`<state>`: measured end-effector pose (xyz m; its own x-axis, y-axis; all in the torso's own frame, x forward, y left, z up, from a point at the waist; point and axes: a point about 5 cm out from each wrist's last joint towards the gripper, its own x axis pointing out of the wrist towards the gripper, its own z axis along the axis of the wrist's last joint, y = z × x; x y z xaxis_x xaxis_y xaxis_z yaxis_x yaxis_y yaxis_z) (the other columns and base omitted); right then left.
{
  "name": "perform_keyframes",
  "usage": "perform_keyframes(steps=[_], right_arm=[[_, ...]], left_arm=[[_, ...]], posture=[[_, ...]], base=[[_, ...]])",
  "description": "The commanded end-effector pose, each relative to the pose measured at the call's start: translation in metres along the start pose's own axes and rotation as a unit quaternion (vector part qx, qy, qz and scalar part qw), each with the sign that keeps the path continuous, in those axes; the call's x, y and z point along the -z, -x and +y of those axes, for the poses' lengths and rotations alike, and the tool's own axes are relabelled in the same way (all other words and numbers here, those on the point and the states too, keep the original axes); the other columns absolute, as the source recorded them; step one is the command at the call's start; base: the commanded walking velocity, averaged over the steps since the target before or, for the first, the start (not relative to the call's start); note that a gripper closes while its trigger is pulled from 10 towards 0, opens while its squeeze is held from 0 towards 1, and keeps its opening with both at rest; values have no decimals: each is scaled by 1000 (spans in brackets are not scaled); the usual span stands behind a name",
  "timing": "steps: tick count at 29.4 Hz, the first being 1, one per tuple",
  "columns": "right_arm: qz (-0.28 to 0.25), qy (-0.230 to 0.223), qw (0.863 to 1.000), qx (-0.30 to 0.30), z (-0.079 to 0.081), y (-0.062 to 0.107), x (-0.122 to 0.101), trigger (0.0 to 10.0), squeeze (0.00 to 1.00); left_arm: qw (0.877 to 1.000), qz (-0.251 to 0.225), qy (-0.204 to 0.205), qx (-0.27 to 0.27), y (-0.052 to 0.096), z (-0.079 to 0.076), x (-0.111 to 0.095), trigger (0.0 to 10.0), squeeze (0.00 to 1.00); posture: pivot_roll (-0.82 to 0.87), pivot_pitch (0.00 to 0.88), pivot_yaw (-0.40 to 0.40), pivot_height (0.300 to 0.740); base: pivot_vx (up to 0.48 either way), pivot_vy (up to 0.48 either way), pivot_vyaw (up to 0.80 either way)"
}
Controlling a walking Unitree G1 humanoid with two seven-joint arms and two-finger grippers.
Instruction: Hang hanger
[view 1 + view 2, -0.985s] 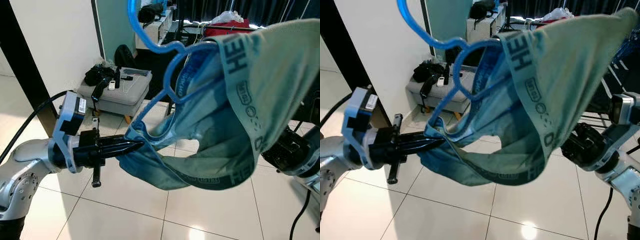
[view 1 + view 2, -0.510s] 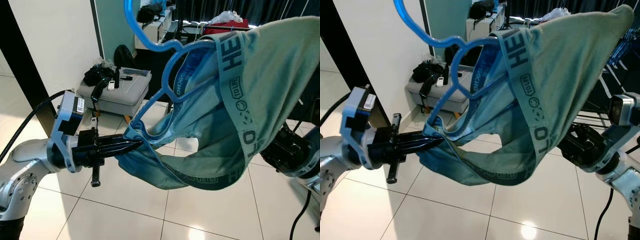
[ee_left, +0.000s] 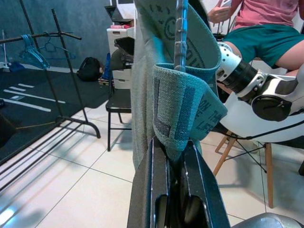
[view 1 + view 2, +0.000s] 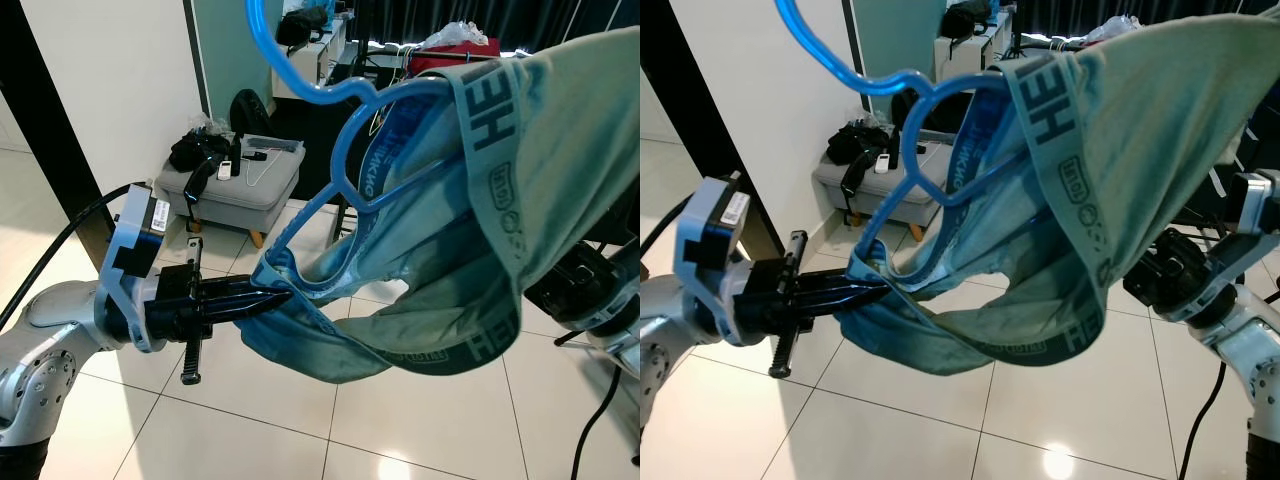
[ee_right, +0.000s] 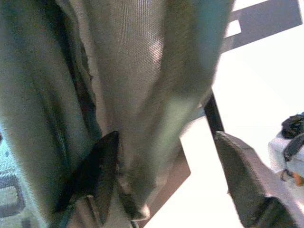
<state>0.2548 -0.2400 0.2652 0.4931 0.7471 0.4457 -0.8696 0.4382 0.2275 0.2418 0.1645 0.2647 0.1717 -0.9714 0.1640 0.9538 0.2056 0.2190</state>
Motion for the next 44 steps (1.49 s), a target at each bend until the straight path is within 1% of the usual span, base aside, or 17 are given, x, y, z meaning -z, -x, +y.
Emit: perform_keyframes(steps=[1,2,11,17,24,31,32,33,34,36,37,38,39,40,41,43,44], right_arm=[[-10,4,1000,4,-1,0,-2,3333,0],[-13,5,1000,2,-1,0,-3,0,0],[-19,13,1000,2,-3,1,-5,0,0],[-31,24,999,18,-6,6,-13,0,0],[-47,46,997,34,-7,21,-33,0,0],[-51,62,995,55,-9,31,-43,0,0],[-43,58,995,68,-13,28,-36,4039,0],[-34,50,995,77,-15,25,-29,10000,0],[-23,48,994,96,-20,20,-18,10000,0],[-23,48,994,96,-20,20,-18,10000,0],[-14,45,990,135,-29,16,-6,10000,0],[-14,45,990,135,-29,16,-6,10000,0],[-41,14,976,213,-48,6,10,10000,0],[-41,14,976,213,-48,6,10,10000,0],[-59,-5,969,238,-54,-1,19,10000,169],[-59,-5,969,238,-54,-1,19,10000,169],[-74,-23,966,248,-57,-6,26,10000,996]], left_arm=[[1000,1,0,14,-1,-4,-2,10000,0],[1000,0,0,14,-1,-4,-2,10000,0],[1000,2,-4,4,3,0,-3,10000,0],[999,14,-18,-36,17,9,-3,10000,0],[987,33,-42,-149,44,34,-3,10000,0],[988,32,-37,-150,50,31,-3,10000,0],[989,20,-37,-145,41,29,-1,10000,0],[988,15,-41,-150,36,31,-1,10000,0],[985,15,-49,-164,28,34,1,10000,0],[985,15,-49,-164,28,34,1,10000,0],[982,19,-63,-179,20,38,2,10000,0],[982,19,-63,-179,20,38,2,10000,0],[974,23,-79,-212,4,43,4,10000,0],[974,23,-79,-212,4,43,4,10000,0],[966,41,-94,-238,-5,48,8,10000,0],[966,41,-94,-238,-5,48,8,10000,0],[958,58,-102,-262,-11,52,12,10000,0]], posture=[[-2,62,-40,740],[-3,63,-40,740],[-5,64,-40,740],[-7,66,-41,740],[-5,69,-43,740],[-8,72,-41,740],[-11,71,-42,740],[-11,71,-42,740],[-12,70,-42,740],[-12,70,-42,740],[-12,67,-40,740],[-12,67,-40,740],[-12,65,-38,740],[-12,65,-38,740],[-9,64,-38,740],[-9,64,-38,740],[-5,61,-37,740]], base=[[0,0,0],[0,0,0],[0,0,0],[0,0,0],[0,0,0],[0,0,0],[0,0,0],[0,0,0],[0,0,0],[0,0,0],[0,0,0],[0,0,0],[0,0,0],[0,0,0],[0,0,0],[0,0,0],[0,0,0]])
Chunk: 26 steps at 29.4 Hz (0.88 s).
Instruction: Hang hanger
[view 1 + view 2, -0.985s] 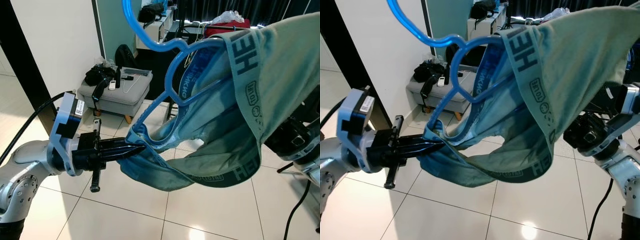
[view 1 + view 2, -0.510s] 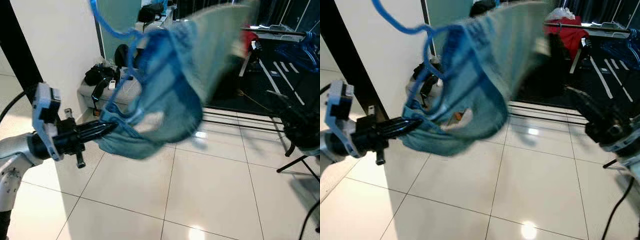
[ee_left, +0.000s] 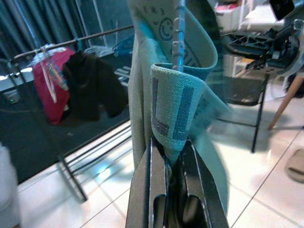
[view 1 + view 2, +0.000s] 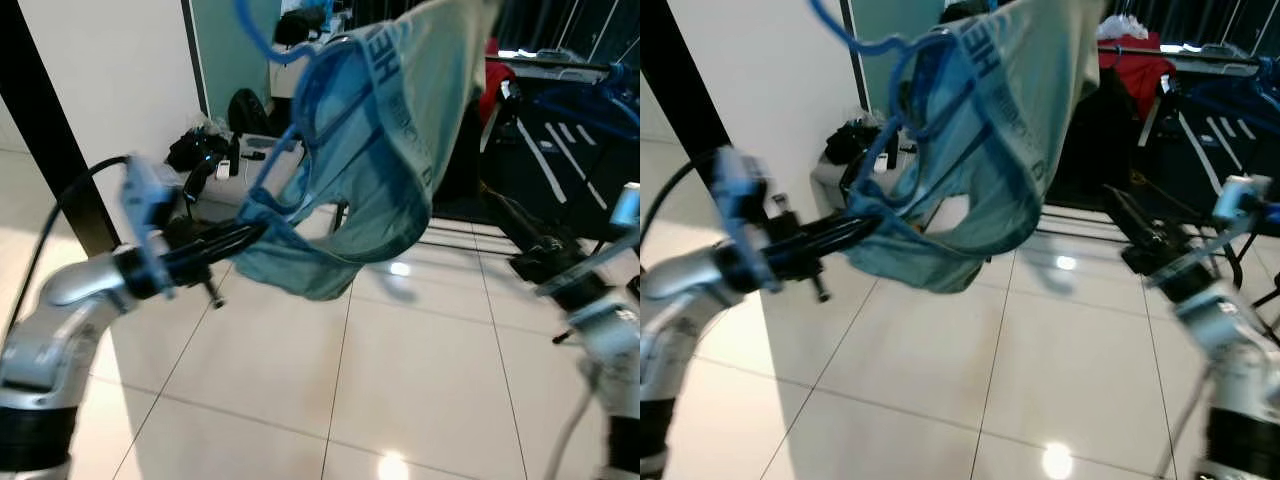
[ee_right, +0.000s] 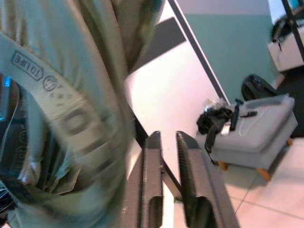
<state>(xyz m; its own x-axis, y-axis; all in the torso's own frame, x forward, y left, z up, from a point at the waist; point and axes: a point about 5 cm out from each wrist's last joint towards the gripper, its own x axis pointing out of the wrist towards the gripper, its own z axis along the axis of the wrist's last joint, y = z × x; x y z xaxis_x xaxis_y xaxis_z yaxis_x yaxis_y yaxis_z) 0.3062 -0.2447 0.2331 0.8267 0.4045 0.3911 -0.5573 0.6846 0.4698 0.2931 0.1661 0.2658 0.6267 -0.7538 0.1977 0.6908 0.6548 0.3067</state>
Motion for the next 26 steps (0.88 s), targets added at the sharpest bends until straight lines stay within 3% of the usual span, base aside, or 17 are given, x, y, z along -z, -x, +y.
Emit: perform_keyframes(steps=[1,5,9,11,15,17,19,20,26], right_arm=[[-11,-18,1000,17,0,-8,10,10000,1000],[-11,-30,999,15,3,-13,18,10000,1000],[-7,-46,999,10,9,-21,29,10000,1000],[-36,-77,996,32,6,-29,27,10000,1000],[-49,-97,993,42,5,-32,27,10000,1000],[-51,-117,990,57,8,-38,37,10000,0],[-51,-117,990,57,8,-38,37,10000,0],[-38,-113,990,70,10,-43,50,10000,0],[-17,-90,992,87,10,-51,65,10000,0]], left_arm=[[999,24,-30,-33,-10,-2,6,10000,0],[998,36,-43,-43,-13,-3,9,10000,0],[991,59,-81,-92,-13,4,13,10000,0],[981,59,-111,-144,-18,7,10,10000,0],[979,51,-115,-164,-22,4,8,10000,0],[974,31,-108,-196,-30,-4,4,10000,0],[974,31,-108,-196,-30,-4,4,10000,0],[975,10,-93,-201,-37,-14,-1,10000,0],[984,-21,-81,-158,-48,-37,-6,10000,0]], posture=[[-4,61,-38,740],[-4,61,-38,740],[-1,56,-44,740],[-1,60,-40,740],[-4,65,-35,740],[-2,72,-38,740],[-2,72,-38,740],[1,75,-35,740],[10,74,-35,740]], base=[[0,0,0],[0,0,0],[0,0,0],[0,0,0],[0,0,0],[0,0,0],[0,0,0],[0,0,0],[0,0,0]])
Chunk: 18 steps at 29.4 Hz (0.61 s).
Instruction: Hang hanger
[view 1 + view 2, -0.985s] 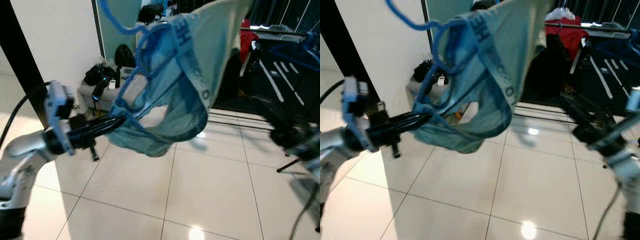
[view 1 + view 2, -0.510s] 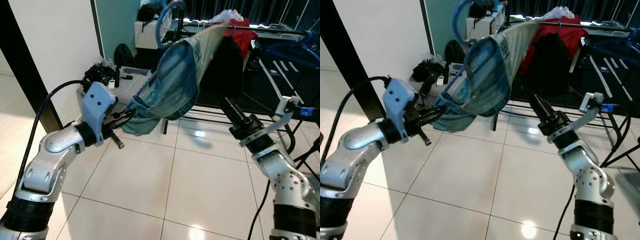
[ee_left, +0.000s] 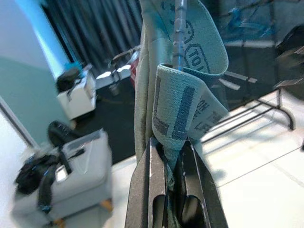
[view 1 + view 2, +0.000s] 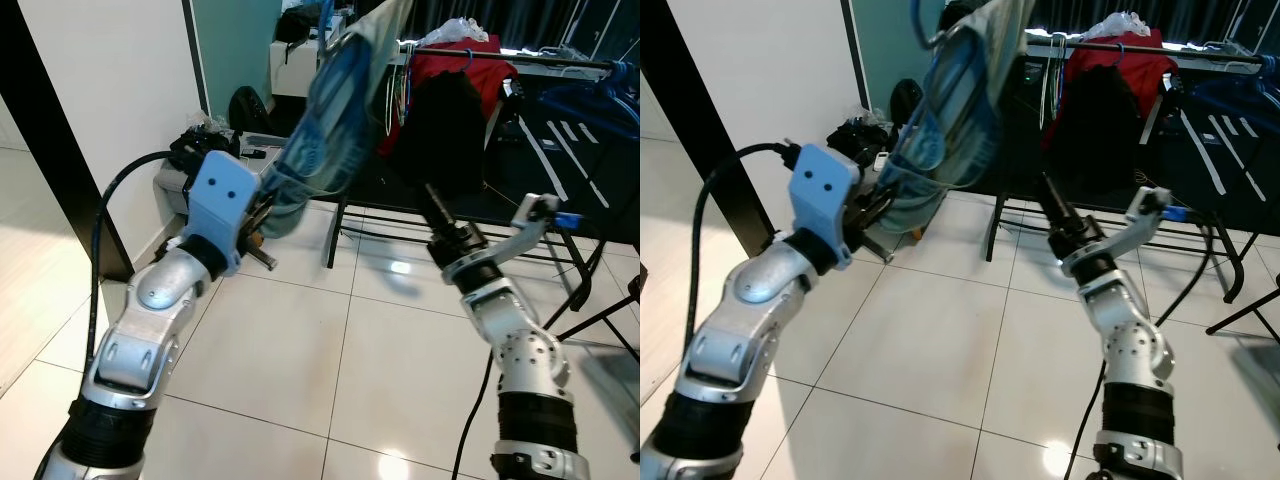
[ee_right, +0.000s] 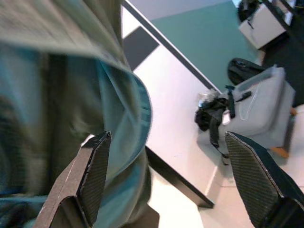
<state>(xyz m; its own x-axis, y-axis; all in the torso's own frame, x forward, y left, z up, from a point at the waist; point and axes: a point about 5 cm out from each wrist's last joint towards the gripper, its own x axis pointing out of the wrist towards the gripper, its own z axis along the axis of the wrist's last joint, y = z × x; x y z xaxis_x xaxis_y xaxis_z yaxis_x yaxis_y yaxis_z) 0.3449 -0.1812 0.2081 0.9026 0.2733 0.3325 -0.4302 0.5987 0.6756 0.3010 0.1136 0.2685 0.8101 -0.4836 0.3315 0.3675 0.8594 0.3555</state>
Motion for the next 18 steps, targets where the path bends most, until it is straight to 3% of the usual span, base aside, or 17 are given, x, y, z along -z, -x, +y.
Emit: perform_keyframes(steps=[1,7,11,12,14,15,18], right_arm=[[3,12,1000,9,-1,-3,3,10000,0],[4,9,1000,5,3,-11,9,10000,0],[2,6,1000,2,4,-12,9,10000,0],[1,6,1000,1,5,-11,9,8275,0],[1,6,1000,1,5,-11,9,8275,0],[-2,6,1000,-1,5,-11,9,0,0],[-9,12,1000,-8,5,-10,7,0,0]], left_arm=[[1000,-14,0,17,0,-9,-5,10000,0],[998,-39,23,44,-1,-27,-13,10000,0],[998,-40,28,49,-1,-32,-13,10000,0],[998,-39,27,49,-1,-33,-13,10000,0],[998,-39,27,49,-1,-33,-13,10000,0],[998,-38,28,49,0,-34,-13,10000,0],[998,-36,25,52,0,-36,-12,10000,0]], posture=[[10,74,-35,740],[18,75,-33,740],[18,75,-32,740],[17,76,-31,740],[17,76,-31,740],[18,77,-31,740],[17,77,-31,740]], base=[[0,0,0],[0,0,0],[0,0,0],[0,0,0],[0,0,0],[0,0,0],[0,0,0]])
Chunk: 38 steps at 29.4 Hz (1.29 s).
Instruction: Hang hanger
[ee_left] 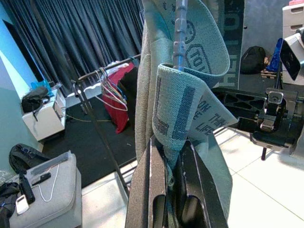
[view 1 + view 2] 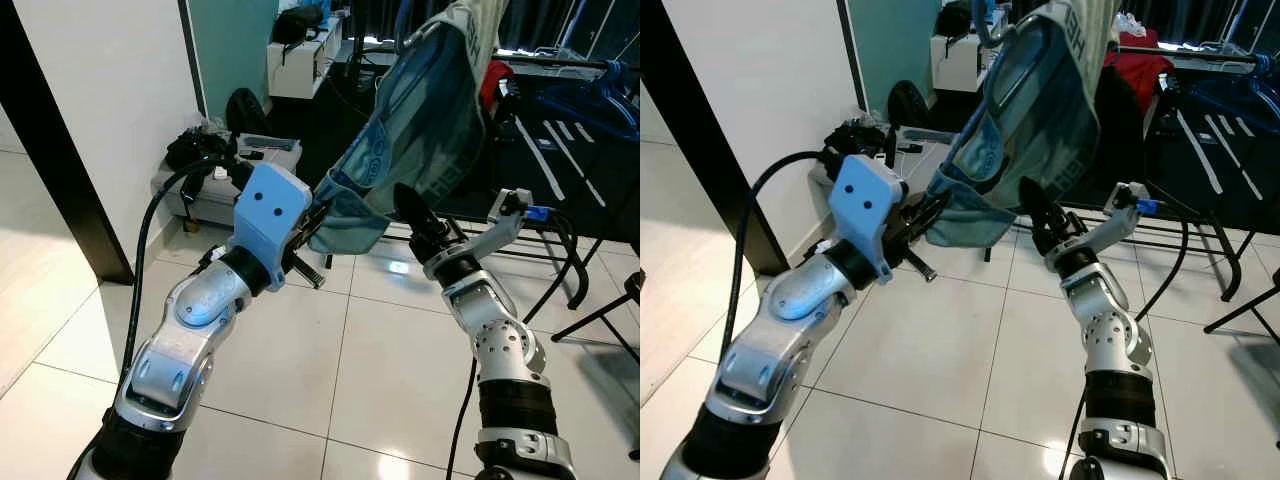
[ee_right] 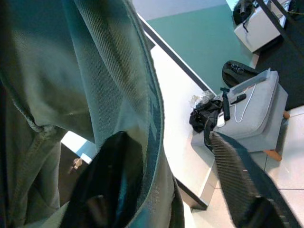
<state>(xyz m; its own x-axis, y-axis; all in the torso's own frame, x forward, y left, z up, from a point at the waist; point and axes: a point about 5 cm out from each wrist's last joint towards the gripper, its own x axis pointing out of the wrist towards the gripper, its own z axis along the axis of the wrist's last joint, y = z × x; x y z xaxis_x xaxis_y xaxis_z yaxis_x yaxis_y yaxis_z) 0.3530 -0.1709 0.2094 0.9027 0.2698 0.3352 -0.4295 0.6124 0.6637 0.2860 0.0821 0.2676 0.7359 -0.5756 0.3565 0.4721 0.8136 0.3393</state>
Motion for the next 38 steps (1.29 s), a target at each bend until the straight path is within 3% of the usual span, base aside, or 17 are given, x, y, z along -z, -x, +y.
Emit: perform_keyframes(steps=[1,12,14,16,19,20,21,25,28,30,34,35,38], right_arm=[[-8,5,1000,-8,2,0,-1,0,0],[-12,18,1000,-13,6,-1,-6,0,0],[-4,30,999,-11,8,1,-6,0,0],[17,46,999,7,8,6,-3,0,0],[24,46,999,16,9,8,-2,0,0],[41,63,996,42,6,10,2,0,0],[54,72,995,47,8,11,4,0,0],[68,75,994,38,17,11,7,0,0],[65,67,995,27,23,8,4,0,0],[42,50,998,-1,37,-1,-7,0,0],[31,34,999,-11,43,-6,-13,0,0],[19,19,999,-29,53,-11,-18,0,0],[11,12,996,-83,73,-14,-22,0,0]], left_arm=[[1000,0,-6,3,2,-4,0,10000,0],[998,34,-51,-26,4,2,12,10000,0],[991,68,-96,-59,6,13,22,10000,0],[977,107,-144,-113,12,30,33,10000,0],[968,123,-172,-135,15,38,37,10000,0],[959,132,-212,-134,18,40,39,10000,0],[954,131,-239,-122,19,38,40,10000,0],[948,125,-278,-87,19,28,42,10000,0],[949,118,-285,-68,18,21,42,10000,0],[950,94,-299,-16,16,4,40,10000,0],[946,80,-312,20,15,-7,41,10000,0],[943,71,-321,51,14,-18,43,10000,0],[944,73,-313,78,15,-28,48,10000,0]], posture=[[17,77,-31,740],[9,76,-36,740],[7,77,-40,740],[1,78,-41,740],[-2,80,-41,740],[-4,81,-41,740],[-6,86,-42,740],[-6,84,-42,740],[-5,81,-44,740],[-5,80,-45,740],[-3,76,-49,740],[-1,70,-52,740],[1,67,-52,740]], base=[[0,0,0],[0,0,0],[0,0,0],[0,0,0],[0,0,0],[0,0,0],[0,0,0],[0,0,0],[0,0,0],[0,0,0],[0,0,0],[0,0,0],[0,0,0]])
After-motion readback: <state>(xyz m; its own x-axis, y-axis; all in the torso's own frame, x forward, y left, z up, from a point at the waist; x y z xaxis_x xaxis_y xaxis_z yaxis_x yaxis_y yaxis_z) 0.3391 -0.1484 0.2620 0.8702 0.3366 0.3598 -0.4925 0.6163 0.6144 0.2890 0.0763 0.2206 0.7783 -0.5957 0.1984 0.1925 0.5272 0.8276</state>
